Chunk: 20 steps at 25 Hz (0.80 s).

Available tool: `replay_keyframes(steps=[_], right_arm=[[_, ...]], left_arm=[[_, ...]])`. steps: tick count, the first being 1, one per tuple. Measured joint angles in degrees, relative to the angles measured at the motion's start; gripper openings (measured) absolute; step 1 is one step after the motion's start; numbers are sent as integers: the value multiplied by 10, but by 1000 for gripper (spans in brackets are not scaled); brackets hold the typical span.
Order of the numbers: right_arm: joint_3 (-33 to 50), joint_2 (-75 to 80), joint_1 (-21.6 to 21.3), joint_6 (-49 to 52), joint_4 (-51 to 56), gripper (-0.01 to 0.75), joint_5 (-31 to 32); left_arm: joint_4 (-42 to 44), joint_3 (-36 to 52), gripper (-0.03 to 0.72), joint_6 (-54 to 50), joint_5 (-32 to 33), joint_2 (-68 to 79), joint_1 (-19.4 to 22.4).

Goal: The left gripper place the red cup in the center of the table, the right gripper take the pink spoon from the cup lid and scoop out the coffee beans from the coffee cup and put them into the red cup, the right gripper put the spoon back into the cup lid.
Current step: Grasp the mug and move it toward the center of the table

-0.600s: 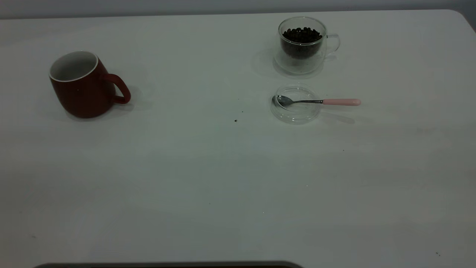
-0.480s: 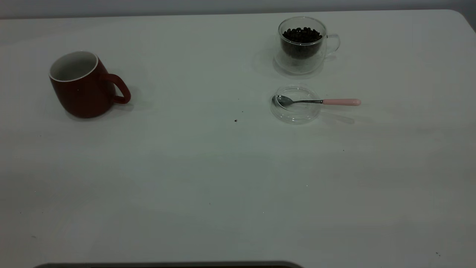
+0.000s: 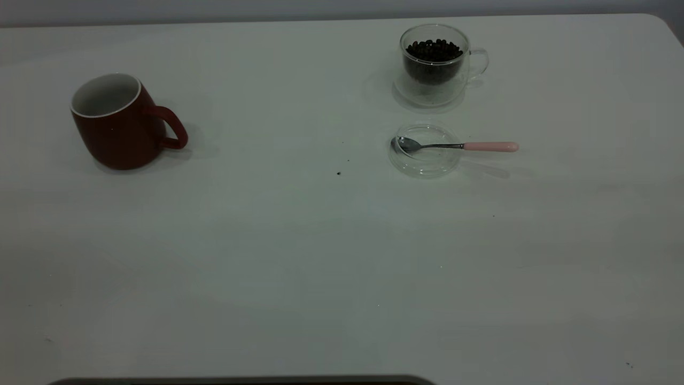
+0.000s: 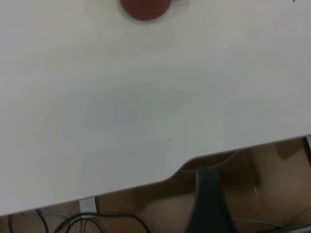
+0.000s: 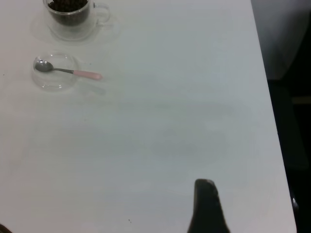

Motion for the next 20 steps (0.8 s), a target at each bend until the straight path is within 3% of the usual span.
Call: replay_keyframes(steps=[16,20], right_arm=[[0,0,0,0,0,560,0],[0,0,0,0,0,560,0]], left_arm=[[-9,-1,588,-2,-1,3,0],[-8,-53,588,-22,-13,63,0]])
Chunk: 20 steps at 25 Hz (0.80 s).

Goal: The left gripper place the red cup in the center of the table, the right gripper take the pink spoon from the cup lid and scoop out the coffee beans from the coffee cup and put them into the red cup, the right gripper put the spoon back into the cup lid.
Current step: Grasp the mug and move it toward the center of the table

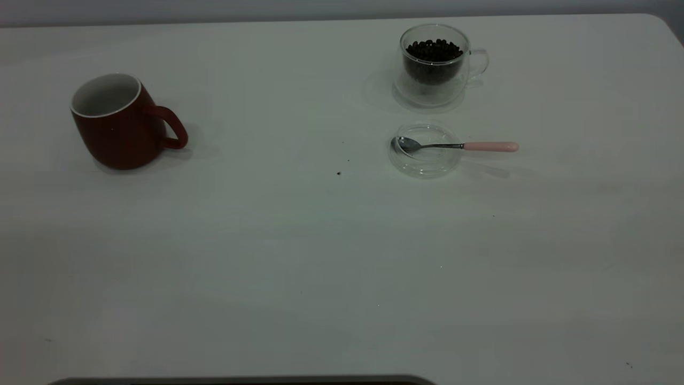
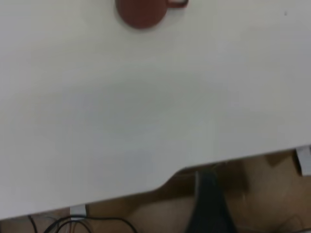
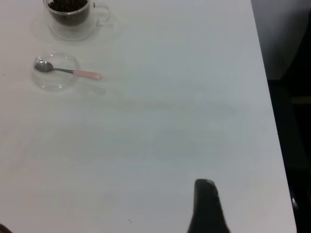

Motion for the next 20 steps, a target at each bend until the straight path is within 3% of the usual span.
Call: replay_keyframes(steps=[7,20], right_arm=[[0,0,0,0,0,560,0],[0,0,0,0,0,560,0]], left_arm=[[10,-181,588,1,-29,234,0],[63,-345,588,164,-75,651,0]])
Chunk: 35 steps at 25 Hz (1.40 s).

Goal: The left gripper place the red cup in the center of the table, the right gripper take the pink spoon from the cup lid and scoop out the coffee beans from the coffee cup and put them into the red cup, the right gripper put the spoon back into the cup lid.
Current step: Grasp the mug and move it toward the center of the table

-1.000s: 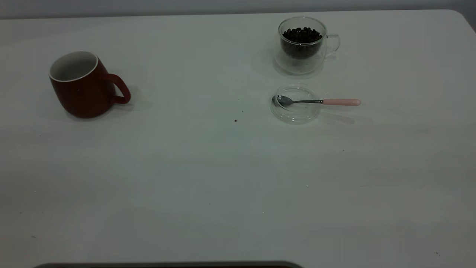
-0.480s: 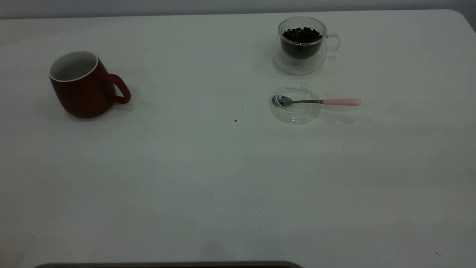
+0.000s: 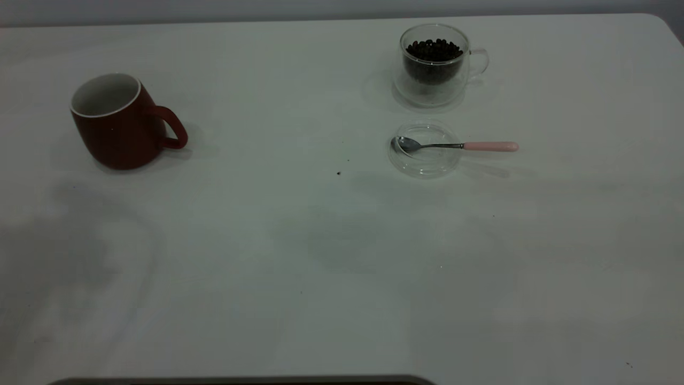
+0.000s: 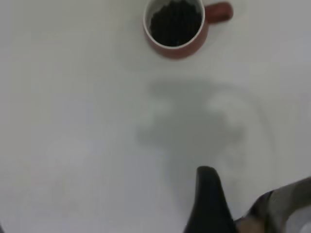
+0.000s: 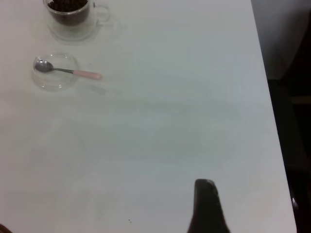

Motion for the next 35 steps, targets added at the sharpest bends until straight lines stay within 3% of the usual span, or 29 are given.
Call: replay_keyframes(steps=[5,11,17,21,35], right_arm=[[0,0,0,0,0,560,0],[0,0,0,0,0,560,0],[0,0,0,0,0,560,0],[0,0,0,0,0,560,0],[0,0,0,0,0,560,0]], left_arm=[[44,-45,588,152,-40,131,0],[194,-61,588,268,-115,259,0],[360,-65,588,285,-160,357,1],[425,-65,588,287,-193,408,3],[451,-66,588,251,-324,500,3]])
